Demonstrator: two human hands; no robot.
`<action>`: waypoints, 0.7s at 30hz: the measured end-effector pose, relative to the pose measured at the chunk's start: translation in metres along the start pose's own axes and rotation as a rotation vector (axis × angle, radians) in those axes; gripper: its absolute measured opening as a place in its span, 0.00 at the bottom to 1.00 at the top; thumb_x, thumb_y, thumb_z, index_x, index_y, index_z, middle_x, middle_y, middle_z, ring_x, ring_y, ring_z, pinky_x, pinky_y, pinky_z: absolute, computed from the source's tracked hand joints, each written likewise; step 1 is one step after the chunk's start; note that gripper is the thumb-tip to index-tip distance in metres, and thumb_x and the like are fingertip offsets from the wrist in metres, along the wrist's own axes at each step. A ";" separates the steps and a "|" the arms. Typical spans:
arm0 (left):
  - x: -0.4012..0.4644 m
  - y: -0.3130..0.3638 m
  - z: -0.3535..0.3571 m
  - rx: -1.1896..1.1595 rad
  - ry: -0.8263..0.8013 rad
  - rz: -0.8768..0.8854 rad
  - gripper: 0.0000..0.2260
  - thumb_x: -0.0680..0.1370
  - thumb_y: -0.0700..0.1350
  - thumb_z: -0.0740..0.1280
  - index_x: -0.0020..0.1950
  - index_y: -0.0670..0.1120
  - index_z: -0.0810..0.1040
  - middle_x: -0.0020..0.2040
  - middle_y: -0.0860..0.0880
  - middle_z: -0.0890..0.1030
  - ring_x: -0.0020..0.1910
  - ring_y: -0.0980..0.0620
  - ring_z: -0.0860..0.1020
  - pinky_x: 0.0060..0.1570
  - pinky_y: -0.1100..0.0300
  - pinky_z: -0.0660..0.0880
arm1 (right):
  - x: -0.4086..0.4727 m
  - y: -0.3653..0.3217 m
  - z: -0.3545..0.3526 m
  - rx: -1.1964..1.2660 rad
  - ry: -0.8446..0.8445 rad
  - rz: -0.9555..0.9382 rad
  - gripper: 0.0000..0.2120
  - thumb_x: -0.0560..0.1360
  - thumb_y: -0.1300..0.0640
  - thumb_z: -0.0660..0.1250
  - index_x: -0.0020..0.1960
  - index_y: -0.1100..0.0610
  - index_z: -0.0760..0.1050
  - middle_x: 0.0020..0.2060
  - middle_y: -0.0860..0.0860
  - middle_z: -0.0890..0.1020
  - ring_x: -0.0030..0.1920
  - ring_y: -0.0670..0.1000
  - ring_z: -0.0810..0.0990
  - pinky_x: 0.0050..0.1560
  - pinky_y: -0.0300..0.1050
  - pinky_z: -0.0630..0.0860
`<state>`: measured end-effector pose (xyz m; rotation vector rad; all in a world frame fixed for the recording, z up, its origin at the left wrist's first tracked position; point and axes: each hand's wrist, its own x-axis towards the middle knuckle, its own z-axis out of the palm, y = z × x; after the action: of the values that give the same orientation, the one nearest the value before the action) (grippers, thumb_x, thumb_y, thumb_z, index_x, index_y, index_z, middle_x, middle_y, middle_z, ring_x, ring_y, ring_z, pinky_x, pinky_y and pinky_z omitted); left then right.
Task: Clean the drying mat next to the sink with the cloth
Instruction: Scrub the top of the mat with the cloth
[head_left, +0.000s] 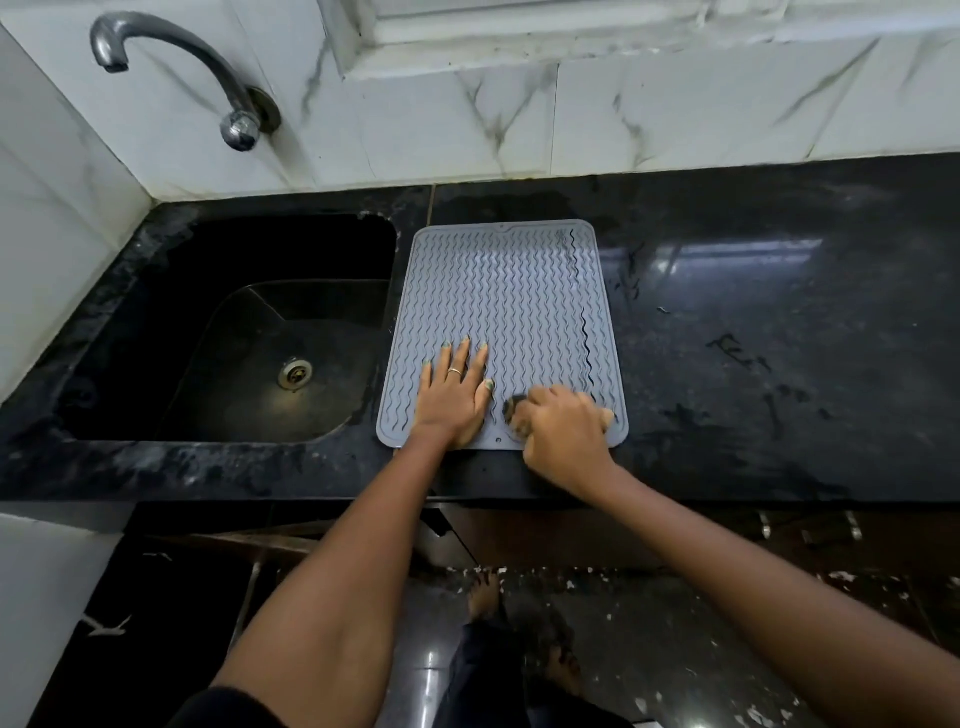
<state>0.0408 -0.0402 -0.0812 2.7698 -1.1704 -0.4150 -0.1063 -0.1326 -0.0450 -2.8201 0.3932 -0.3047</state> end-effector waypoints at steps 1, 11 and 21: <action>-0.002 0.000 0.000 0.002 0.002 0.000 0.25 0.84 0.54 0.44 0.79 0.52 0.41 0.80 0.48 0.41 0.78 0.47 0.40 0.76 0.48 0.39 | -0.003 -0.003 -0.007 0.008 -0.081 -0.009 0.08 0.67 0.62 0.64 0.42 0.57 0.81 0.40 0.52 0.81 0.41 0.55 0.78 0.42 0.47 0.72; -0.013 -0.002 0.002 -0.059 0.055 0.010 0.23 0.84 0.50 0.46 0.79 0.54 0.45 0.80 0.50 0.45 0.79 0.50 0.43 0.76 0.51 0.41 | 0.066 0.004 -0.007 -0.194 -0.231 0.161 0.19 0.74 0.63 0.60 0.64 0.55 0.72 0.65 0.53 0.71 0.64 0.57 0.67 0.63 0.63 0.67; 0.020 -0.020 -0.019 -0.224 0.291 0.030 0.14 0.82 0.51 0.54 0.60 0.56 0.77 0.60 0.53 0.75 0.62 0.50 0.68 0.59 0.53 0.65 | 0.036 -0.010 -0.048 0.024 -0.567 0.167 0.10 0.76 0.58 0.61 0.51 0.51 0.79 0.51 0.49 0.81 0.52 0.50 0.77 0.54 0.48 0.75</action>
<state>0.0735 -0.0406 -0.0717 2.5116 -1.0262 -0.1235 -0.0822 -0.1456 0.0093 -2.6674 0.4780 0.5101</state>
